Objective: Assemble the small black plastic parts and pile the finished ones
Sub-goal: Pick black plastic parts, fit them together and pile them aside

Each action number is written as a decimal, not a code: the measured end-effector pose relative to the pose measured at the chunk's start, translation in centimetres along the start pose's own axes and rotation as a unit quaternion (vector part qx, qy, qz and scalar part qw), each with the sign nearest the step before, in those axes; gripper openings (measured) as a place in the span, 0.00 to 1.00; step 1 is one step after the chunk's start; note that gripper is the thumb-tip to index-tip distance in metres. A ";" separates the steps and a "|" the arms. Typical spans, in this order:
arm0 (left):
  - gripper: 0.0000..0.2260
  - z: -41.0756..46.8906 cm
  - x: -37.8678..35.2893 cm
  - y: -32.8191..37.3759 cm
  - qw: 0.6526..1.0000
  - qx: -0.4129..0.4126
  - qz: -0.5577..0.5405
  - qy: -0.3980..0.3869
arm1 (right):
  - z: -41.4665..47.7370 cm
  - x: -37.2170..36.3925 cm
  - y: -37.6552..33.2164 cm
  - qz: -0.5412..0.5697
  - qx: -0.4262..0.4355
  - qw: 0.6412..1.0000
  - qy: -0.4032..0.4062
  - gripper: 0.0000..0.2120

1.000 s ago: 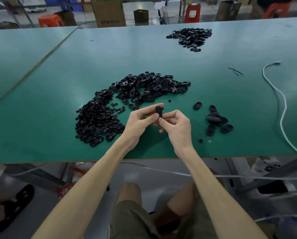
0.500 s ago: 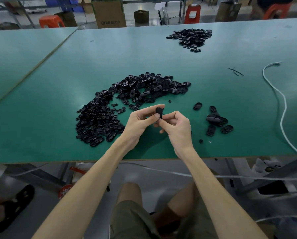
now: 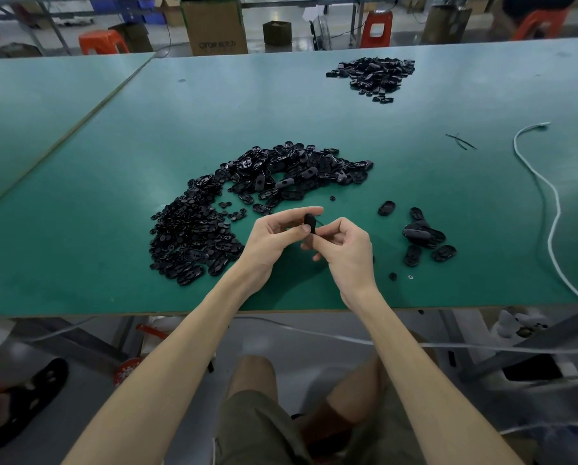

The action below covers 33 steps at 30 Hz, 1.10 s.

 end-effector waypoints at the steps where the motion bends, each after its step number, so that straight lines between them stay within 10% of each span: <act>1: 0.14 0.0 0.0 -0.1 1.000 0.000 0.003 0.001 | 0.0 0.0 0.0 -0.003 0.000 1.000 -0.001 0.09; 33: 0.15 0.1 -0.1 -0.3 1.000 0.003 -0.003 0.017 | -0.2 -0.1 0.0 -0.028 0.000 1.000 -0.003 0.08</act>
Point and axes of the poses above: each hand's wrist, its own z-axis towards the middle knuckle, its own x-axis out of the back of the hand, y = z × x, the point moved 4 cm from there along z, towards the middle knuckle, and after that the axes turned 13 degrees about z, right-handed, at the moved point
